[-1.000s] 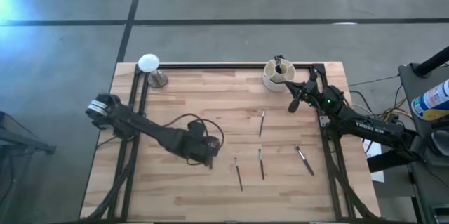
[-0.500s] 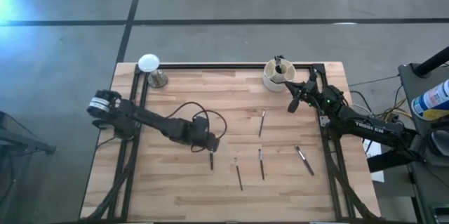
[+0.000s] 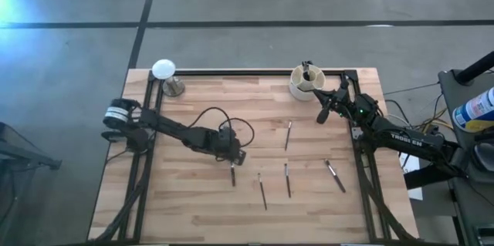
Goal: Put items in baskets/containers
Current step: Put the black highlighter brush into the white pen organizer
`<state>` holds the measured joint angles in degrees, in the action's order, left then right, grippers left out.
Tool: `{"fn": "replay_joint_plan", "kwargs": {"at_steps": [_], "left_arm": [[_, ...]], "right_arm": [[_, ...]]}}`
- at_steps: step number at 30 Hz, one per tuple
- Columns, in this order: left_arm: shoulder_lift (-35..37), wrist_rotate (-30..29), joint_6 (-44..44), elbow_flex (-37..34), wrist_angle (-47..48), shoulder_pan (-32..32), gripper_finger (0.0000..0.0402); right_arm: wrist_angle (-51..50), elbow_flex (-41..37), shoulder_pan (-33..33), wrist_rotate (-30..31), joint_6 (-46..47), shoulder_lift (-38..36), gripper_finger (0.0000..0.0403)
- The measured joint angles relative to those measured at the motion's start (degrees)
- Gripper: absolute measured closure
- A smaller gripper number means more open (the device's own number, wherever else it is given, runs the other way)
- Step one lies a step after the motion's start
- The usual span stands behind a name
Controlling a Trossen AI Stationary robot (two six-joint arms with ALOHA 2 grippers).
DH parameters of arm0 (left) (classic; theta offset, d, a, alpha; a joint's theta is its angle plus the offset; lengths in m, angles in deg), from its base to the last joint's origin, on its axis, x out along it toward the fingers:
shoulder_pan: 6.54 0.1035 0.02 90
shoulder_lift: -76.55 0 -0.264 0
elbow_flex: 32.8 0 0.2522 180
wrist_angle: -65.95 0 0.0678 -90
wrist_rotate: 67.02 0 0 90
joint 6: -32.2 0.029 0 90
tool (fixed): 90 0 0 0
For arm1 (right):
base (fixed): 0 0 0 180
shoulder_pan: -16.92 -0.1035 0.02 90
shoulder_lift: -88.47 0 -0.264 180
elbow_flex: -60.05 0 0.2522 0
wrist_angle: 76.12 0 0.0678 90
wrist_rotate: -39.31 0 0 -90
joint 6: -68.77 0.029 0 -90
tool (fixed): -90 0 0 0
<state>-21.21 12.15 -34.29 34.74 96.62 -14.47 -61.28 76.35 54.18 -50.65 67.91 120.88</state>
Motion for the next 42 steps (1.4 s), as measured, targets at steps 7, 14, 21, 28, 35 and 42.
{"fn": "replay_joint_plan", "kwargs": {"at_steps": [7,14,21,28,35,42], "left_arm": [[0.04,0.69,0.86,0.07,2.65,-0.54,0.0266],[2.56,-0.78,4.72,3.74,8.27,-0.58,0.0266],[2.87,-1.13,4.09,6.23,17.92,-0.66,0.0266],[2.87,-0.06,1.00,2.14,13.92,-0.71,0.0266],[2.87,3.80,0.49,-2.27,6.42,-0.71,0.0266],[3.05,3.41,-1.05,-4.52,4.99,-0.89,0.0336]], "right_arm": [[0.35,0.00,-0.01,0.02,0.61,0.00,0.0394],[0.46,0.00,0.00,-0.01,0.68,-0.02,0.0394],[0.57,0.00,0.00,-0.03,0.95,-0.02,0.0394],[0.55,0.00,0.00,-0.04,1.07,-0.02,0.0394],[0.52,0.00,0.00,-0.05,1.07,-0.02,0.0394],[0.51,0.00,0.00,-0.05,1.08,-0.02,0.0394]]}}
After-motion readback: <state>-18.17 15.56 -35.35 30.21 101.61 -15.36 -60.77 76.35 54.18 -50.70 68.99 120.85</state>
